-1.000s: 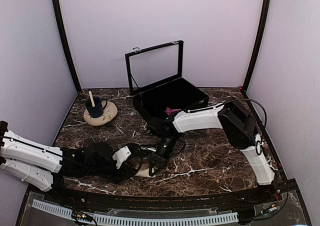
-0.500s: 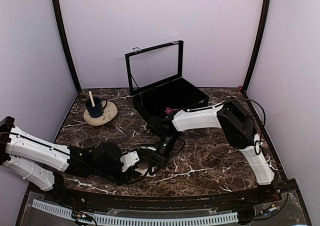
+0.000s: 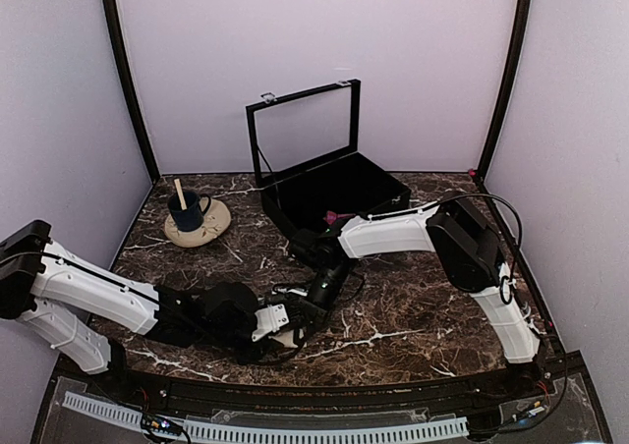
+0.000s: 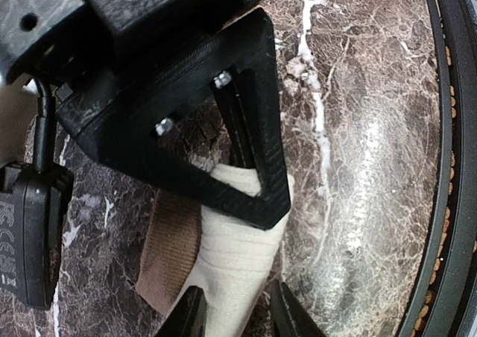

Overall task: Roll the socks
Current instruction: Roll the sock at the center of the board.

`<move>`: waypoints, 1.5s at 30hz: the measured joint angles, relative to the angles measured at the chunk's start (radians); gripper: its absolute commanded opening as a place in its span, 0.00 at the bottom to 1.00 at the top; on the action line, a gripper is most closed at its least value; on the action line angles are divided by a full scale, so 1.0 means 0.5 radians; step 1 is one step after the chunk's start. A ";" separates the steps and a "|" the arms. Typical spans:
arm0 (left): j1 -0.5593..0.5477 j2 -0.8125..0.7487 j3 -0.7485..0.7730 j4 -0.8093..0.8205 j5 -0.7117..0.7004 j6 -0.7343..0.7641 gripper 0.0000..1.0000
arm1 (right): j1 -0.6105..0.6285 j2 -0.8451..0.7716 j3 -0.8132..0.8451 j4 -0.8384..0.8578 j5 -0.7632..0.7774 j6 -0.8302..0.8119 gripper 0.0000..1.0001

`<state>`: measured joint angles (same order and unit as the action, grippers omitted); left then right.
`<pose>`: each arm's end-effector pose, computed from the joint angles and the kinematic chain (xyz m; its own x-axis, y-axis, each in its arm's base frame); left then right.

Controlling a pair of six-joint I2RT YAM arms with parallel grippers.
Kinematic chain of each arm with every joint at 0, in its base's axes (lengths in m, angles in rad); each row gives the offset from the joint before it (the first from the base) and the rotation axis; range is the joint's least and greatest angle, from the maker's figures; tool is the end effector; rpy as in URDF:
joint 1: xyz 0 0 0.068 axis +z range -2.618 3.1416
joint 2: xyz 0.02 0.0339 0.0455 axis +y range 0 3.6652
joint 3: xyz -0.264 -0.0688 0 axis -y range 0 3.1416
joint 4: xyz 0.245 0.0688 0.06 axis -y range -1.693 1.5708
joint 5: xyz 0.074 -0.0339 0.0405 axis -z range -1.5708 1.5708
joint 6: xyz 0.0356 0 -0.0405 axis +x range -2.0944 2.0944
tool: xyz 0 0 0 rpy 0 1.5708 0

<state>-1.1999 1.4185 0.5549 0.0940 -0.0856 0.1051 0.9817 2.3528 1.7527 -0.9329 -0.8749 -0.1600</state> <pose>0.0983 -0.2443 0.1510 -0.1557 0.6888 -0.7080 0.9278 0.3480 0.1345 0.2250 0.3858 0.1152 -0.4606 -0.8731 -0.1595 -0.6306 0.1955 0.7511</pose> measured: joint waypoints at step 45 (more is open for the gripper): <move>0.161 0.324 0.217 0.043 0.417 -0.139 0.00 | -0.146 -0.168 -0.353 0.185 -0.105 0.090 0.27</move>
<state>-1.1194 1.5806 0.6636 0.1158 0.1226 0.0357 0.9085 2.2688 1.5761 -0.8406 -0.9276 -0.1150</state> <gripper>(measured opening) 0.078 0.260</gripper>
